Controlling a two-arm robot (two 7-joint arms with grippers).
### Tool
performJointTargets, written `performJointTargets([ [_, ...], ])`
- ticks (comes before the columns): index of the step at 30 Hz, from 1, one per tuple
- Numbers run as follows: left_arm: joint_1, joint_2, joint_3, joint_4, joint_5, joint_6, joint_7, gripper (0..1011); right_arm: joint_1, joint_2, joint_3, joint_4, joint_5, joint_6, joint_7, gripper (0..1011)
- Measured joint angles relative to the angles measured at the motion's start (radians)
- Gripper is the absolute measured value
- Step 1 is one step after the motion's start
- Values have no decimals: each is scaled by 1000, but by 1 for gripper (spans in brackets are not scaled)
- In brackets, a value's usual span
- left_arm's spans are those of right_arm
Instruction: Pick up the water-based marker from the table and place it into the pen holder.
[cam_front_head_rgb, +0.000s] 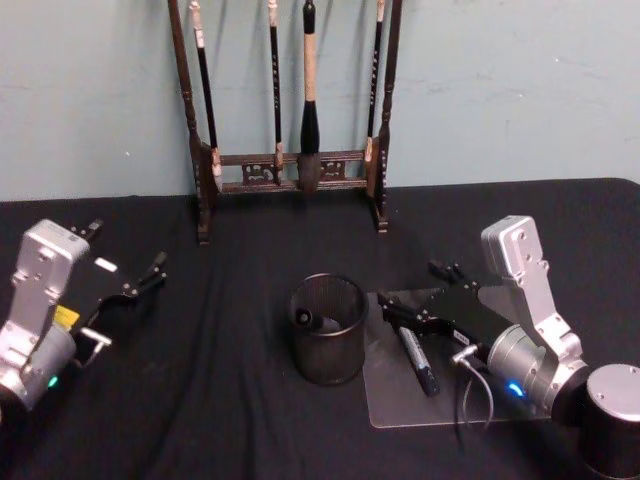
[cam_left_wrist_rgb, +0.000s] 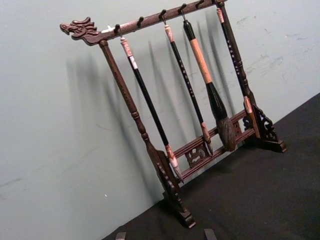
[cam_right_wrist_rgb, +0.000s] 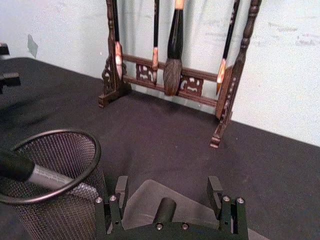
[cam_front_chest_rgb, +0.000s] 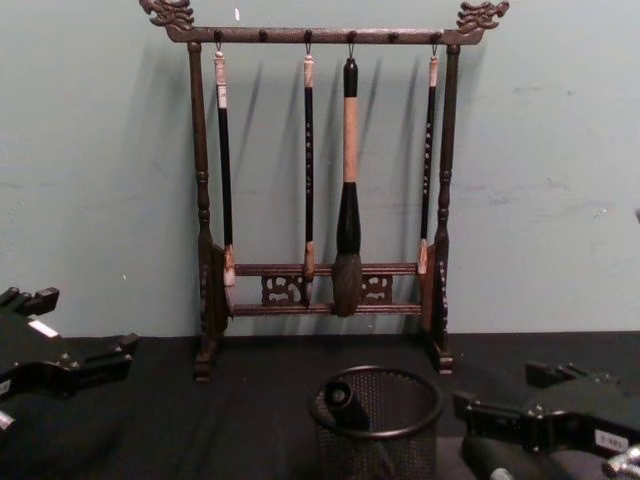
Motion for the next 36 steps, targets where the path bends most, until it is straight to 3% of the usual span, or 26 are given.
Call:
performJointTargets([
  [17, 0, 0, 0, 0, 0, 0, 0, 1009, 23, -25, -9, 62, -33, 69, 3, 1002],
  [36, 0, 0, 0, 0, 0, 0, 0, 1009, 32, -34, -13, 95, -49, 77, 12, 1002],
])
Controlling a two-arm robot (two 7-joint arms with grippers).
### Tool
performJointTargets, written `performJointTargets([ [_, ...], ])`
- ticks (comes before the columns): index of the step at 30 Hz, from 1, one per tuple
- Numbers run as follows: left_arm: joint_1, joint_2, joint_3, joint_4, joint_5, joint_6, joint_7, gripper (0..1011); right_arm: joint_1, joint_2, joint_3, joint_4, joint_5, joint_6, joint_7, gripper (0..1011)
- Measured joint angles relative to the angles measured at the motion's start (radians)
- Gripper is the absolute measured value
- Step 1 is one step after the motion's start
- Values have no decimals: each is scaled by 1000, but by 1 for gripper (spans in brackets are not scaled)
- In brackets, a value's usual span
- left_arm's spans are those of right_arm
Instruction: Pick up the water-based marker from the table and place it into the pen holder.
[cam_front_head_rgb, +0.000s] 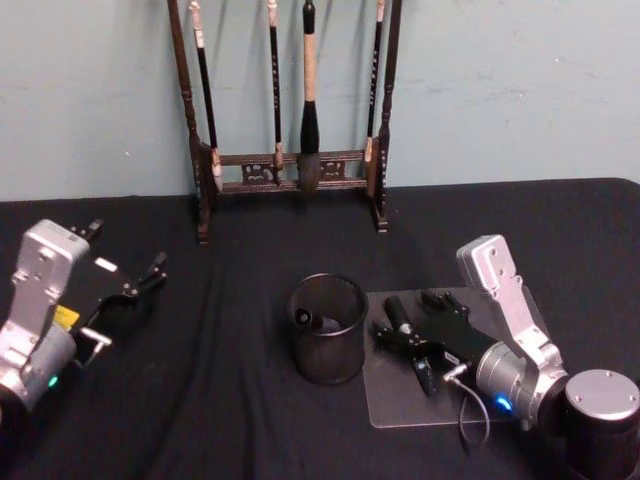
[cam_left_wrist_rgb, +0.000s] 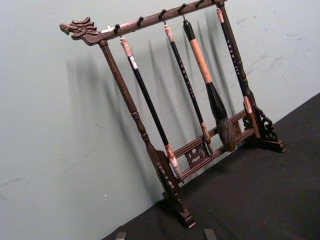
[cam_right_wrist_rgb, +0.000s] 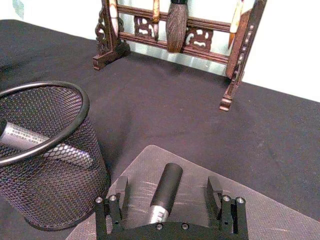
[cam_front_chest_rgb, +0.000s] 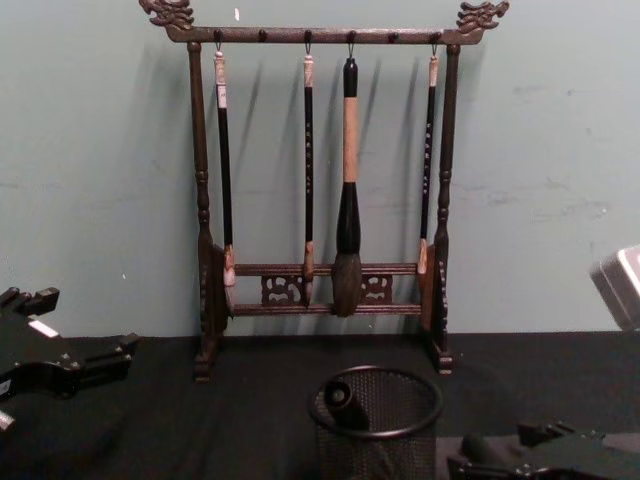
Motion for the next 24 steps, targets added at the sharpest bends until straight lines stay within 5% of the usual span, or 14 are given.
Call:
performJointTargets([
  [24, 0, 0, 0, 0, 0, 0, 0, 1009, 8, 0, -7, 21, -17, 2, 13, 1002],
])
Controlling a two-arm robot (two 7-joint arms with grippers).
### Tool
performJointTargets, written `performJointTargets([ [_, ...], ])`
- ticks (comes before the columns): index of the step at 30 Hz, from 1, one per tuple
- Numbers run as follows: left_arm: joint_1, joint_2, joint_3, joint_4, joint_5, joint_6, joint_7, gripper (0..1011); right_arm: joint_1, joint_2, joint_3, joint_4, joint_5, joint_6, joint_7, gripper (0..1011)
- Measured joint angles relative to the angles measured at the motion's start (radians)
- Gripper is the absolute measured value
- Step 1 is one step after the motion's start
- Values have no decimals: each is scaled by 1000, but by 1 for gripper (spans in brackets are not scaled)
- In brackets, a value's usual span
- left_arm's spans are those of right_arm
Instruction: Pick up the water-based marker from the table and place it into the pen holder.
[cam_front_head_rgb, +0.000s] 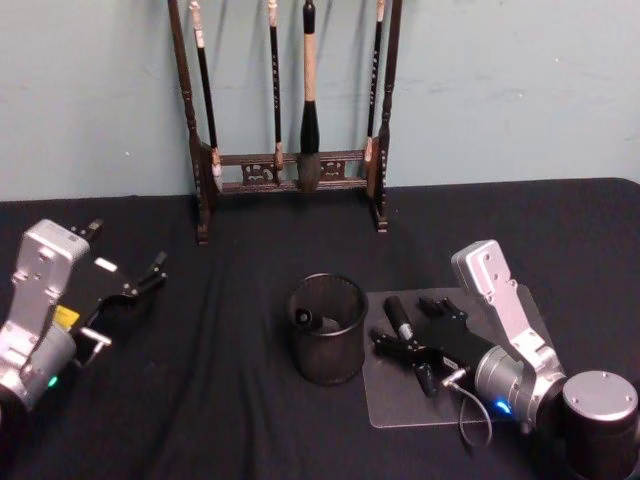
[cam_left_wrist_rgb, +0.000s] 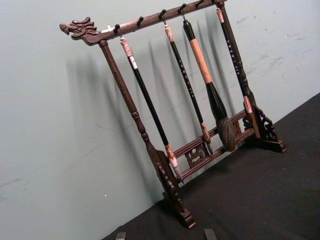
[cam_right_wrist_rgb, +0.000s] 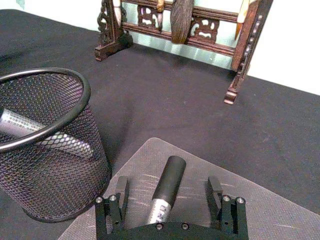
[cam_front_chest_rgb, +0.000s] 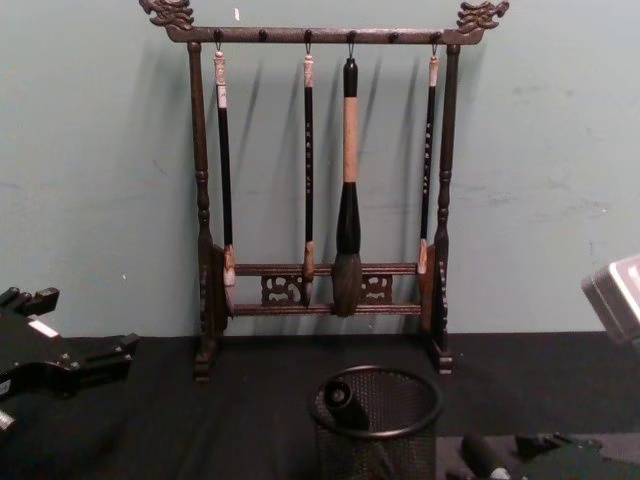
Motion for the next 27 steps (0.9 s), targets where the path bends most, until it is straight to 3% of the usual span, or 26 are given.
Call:
performJointTargets([
  [18, 0, 0, 0, 0, 0, 0, 0, 1009, 5, 1, -2, 7, -1, 5, 9, 996],
  [27, 0, 0, 0, 0, 0, 0, 0, 1009, 4, 1, -2, 6, -1, 4, 8, 810],
])
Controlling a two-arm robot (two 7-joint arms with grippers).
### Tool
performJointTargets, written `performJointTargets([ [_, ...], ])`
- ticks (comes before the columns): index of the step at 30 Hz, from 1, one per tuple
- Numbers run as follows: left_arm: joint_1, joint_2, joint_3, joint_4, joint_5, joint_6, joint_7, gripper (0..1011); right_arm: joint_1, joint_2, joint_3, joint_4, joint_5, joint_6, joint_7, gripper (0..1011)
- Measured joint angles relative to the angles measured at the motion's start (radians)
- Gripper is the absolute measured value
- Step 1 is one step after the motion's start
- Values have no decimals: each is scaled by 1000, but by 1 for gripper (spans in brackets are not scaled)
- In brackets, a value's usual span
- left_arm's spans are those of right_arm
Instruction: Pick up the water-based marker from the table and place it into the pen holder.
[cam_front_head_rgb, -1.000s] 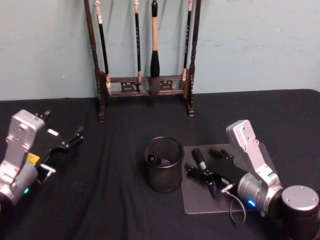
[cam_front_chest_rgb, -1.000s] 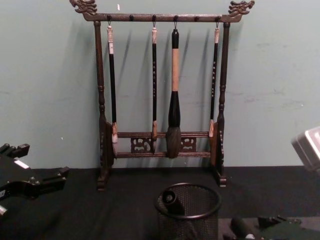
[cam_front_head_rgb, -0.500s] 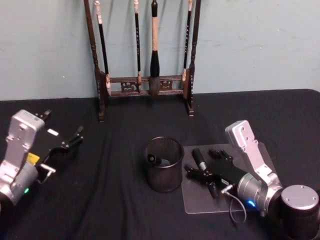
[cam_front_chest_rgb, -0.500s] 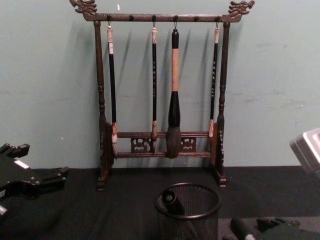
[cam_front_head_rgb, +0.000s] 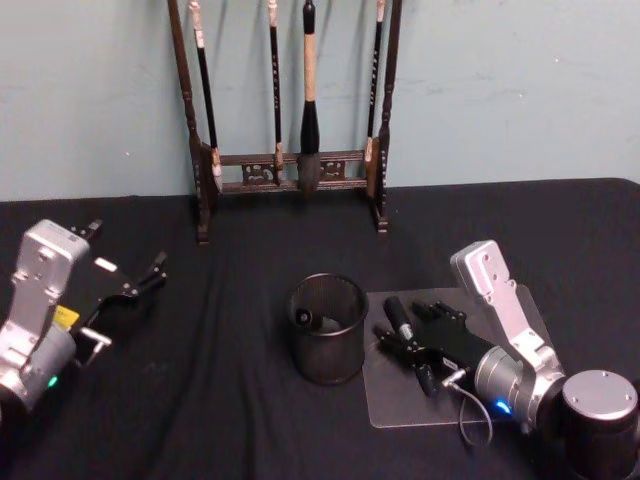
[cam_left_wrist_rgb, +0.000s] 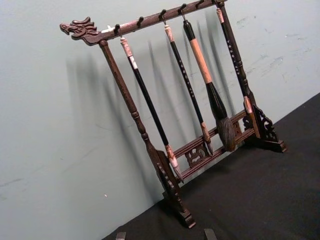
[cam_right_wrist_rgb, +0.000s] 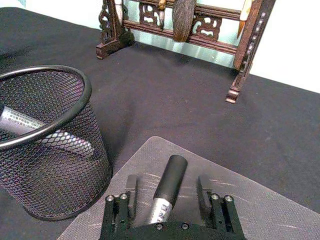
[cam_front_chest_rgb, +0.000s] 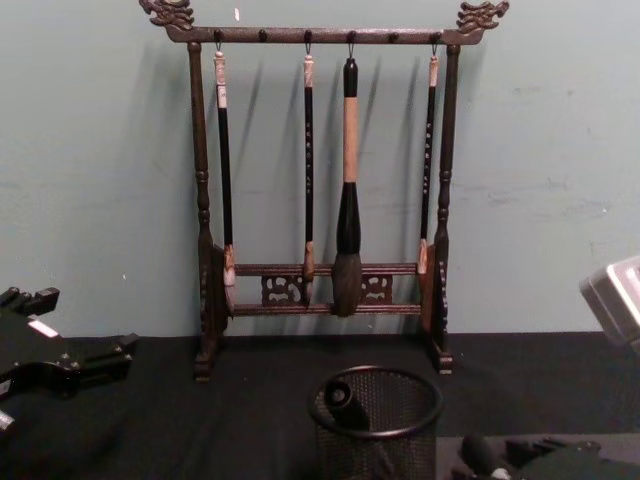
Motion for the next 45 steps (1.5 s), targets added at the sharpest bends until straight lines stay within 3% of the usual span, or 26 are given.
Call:
performJointTargets([
  [2, 0, 0, 0, 0, 0, 0, 0, 1009, 0, 0, 0, 0, 0, 0, 0, 705],
  [16, 0, 0, 0, 0, 0, 0, 0, 1009, 0, 0, 0, -1, 1, -1, -2, 273],
  [35, 0, 0, 0, 0, 0, 0, 0, 1009, -1, 0, 0, -1, 1, -2, -1, 243],
  [45, 0, 0, 0, 0, 0, 0, 0, 1009, -9, 4, 6, -12, 11, -29, 8, 243],
])
